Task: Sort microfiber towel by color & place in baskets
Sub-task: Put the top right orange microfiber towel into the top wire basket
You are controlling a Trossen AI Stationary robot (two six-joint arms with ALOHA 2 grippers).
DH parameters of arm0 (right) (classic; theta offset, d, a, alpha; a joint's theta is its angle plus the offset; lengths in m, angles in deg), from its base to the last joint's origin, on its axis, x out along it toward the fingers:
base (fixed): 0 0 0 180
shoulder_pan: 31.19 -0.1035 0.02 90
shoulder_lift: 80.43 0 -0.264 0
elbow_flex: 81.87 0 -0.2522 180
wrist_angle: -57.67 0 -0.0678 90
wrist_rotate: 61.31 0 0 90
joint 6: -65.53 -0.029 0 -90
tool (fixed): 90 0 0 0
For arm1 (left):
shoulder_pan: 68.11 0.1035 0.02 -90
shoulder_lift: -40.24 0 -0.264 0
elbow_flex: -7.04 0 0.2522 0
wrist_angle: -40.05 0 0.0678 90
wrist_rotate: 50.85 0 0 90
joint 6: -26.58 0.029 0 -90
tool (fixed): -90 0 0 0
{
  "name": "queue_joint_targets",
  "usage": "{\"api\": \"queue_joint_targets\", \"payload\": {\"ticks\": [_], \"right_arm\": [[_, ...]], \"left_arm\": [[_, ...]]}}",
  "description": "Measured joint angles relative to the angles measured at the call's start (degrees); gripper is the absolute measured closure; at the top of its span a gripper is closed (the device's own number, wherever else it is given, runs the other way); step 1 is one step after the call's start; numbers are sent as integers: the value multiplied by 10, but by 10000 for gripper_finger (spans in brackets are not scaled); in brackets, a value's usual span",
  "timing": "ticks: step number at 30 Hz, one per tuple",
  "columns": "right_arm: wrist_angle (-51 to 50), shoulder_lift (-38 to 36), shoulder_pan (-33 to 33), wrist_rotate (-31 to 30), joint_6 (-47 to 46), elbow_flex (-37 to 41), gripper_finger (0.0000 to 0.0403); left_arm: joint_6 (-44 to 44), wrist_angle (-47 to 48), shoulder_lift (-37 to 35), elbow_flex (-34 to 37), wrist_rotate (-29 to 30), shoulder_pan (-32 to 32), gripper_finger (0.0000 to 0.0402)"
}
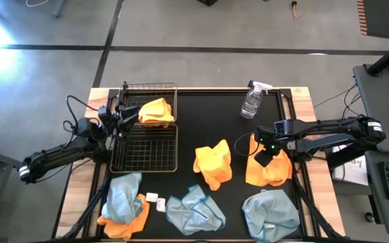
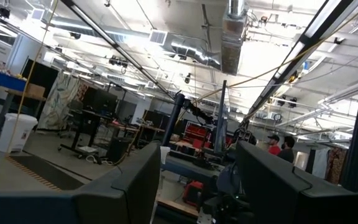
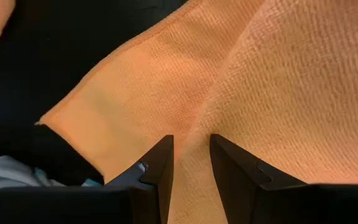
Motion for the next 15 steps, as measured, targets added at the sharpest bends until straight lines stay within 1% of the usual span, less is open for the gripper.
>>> {"api": "queue_joint_targets", "payload": {"ticks": [4, 15], "right_arm": [[2, 0, 0, 19, -9, 0, 303], [4, 0, 0, 19, -8, 2, 303]], "left_arm": [[0, 0, 0, 0, 0, 0, 208], [0, 16, 0, 0, 0, 0, 208]]}}
